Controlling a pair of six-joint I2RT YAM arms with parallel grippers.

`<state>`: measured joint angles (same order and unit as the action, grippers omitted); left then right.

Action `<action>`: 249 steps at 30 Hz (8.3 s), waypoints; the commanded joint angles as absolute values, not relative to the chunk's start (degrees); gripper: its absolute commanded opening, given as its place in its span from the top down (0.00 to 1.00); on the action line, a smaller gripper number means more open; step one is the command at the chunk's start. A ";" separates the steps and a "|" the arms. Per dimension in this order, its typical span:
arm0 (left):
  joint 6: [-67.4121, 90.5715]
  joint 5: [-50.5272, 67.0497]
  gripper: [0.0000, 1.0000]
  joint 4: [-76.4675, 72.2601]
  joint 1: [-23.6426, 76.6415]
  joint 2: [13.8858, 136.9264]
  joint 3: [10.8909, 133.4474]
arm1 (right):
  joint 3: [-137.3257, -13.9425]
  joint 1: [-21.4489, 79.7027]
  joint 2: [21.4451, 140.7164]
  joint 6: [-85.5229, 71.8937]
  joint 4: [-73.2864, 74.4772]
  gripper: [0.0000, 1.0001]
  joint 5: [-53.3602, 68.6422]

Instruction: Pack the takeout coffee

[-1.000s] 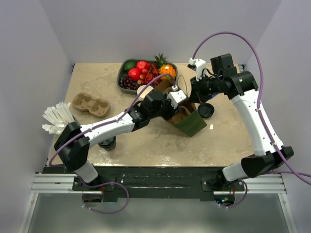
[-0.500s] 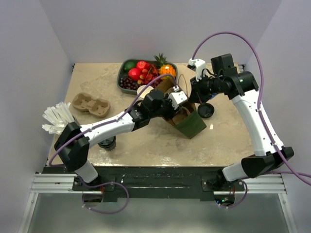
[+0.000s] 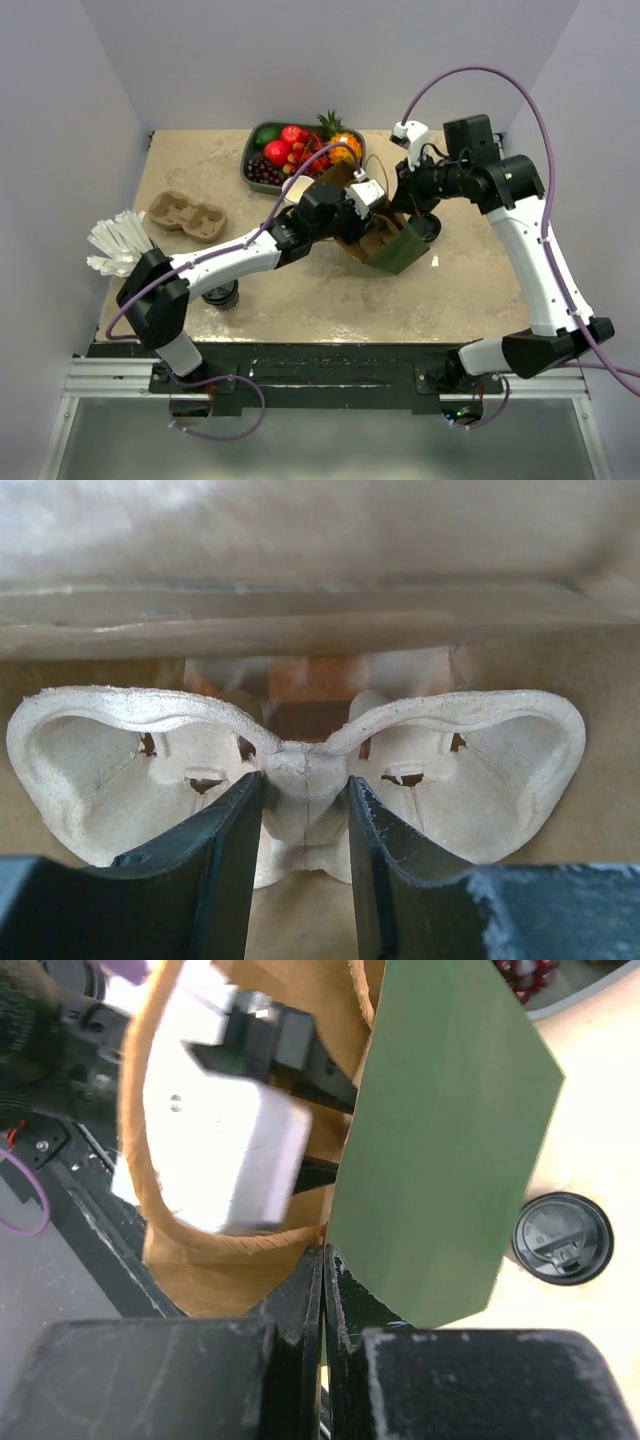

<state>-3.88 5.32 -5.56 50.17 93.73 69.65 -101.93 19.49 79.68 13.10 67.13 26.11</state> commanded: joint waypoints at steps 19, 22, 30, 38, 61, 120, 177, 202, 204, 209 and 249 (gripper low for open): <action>8.08 5.09 1.00 -13.54 50.27 97.38 70.84 | -99.05 19.42 76.38 13.89 64.16 1.00 27.42; 8.26 5.27 1.00 -13.45 50.27 97.38 70.32 | -98.88 19.51 76.55 13.45 63.55 1.00 27.68; 6.95 8.43 1.00 -15.81 50.27 95.89 68.03 | -99.14 19.51 77.17 12.57 63.11 1.00 26.99; 6.42 9.49 1.00 -16.70 50.27 94.84 66.53 | -100.11 19.51 77.87 12.57 62.84 1.00 24.44; 6.15 6.60 1.00 -18.11 50.27 100.10 70.04 | -100.19 19.42 77.61 10.46 59.94 1.00 17.84; 21.01 11.51 0.04 -15.47 49.40 102.75 77.34 | -98.09 19.42 76.55 9.93 59.94 1.00 16.98; -44.48 46.41 0.21 35.44 49.92 81.22 73.84 | -83.33 19.68 64.69 19.24 50.62 1.00 29.88; -29.61 46.68 0.26 25.92 53.53 80.24 71.52 | -78.13 20.57 59.41 23.04 55.02 1.00 34.37; -30.67 45.71 0.31 27.50 53.53 80.24 73.55 | -79.01 20.48 60.46 21.10 54.06 1.00 33.67; -33.40 42.54 0.49 31.37 53.44 80.51 78.83 | -79.98 20.48 61.70 17.59 52.56 1.00 32.70; -46.32 31.28 0.11 28.84 45.61 83.58 91.84 | -95.52 11.07 76.37 4.92 53.17 0.59 24.71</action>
<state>-44.77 29.10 34.26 46.22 81.97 89.91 -91.18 11.18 74.67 4.89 53.58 28.47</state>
